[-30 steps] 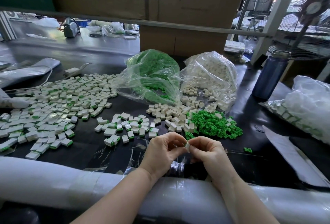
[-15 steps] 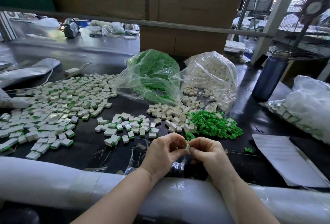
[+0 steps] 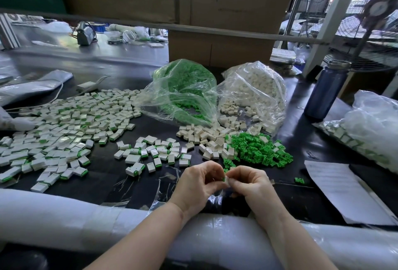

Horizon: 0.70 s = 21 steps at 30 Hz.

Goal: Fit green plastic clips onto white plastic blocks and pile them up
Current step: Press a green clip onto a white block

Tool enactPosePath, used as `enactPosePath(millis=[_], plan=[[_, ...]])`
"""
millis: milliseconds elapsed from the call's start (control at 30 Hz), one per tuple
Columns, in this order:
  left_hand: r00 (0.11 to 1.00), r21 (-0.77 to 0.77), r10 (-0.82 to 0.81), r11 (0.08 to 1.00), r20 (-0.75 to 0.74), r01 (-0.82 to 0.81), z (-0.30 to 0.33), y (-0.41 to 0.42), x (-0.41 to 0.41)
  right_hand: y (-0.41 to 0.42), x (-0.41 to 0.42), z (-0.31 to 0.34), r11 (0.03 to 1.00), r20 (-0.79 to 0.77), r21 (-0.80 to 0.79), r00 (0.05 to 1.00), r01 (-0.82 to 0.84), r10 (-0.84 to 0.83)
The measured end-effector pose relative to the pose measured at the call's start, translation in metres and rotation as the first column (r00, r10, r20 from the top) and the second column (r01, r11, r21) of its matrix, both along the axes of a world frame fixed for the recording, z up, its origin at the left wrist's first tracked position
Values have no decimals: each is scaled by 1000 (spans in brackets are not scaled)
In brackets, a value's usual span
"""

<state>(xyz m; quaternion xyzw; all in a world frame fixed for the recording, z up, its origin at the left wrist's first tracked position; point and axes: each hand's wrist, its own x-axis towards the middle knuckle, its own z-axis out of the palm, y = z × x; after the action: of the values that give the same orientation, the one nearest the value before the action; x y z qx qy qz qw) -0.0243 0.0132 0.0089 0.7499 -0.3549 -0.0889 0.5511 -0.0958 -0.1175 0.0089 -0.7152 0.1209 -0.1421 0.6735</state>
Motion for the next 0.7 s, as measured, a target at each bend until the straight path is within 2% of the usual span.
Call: enactPosePath(millis=[233, 700], plan=[[998, -52, -11, 999, -61, 8, 1, -1, 0, -2, -2, 1, 1000, 28, 26, 1000, 2, -3], [999, -27, 26, 999, 24, -25, -2, 0, 1, -2, -2, 1, 1000, 11, -10, 1000, -20, 20]])
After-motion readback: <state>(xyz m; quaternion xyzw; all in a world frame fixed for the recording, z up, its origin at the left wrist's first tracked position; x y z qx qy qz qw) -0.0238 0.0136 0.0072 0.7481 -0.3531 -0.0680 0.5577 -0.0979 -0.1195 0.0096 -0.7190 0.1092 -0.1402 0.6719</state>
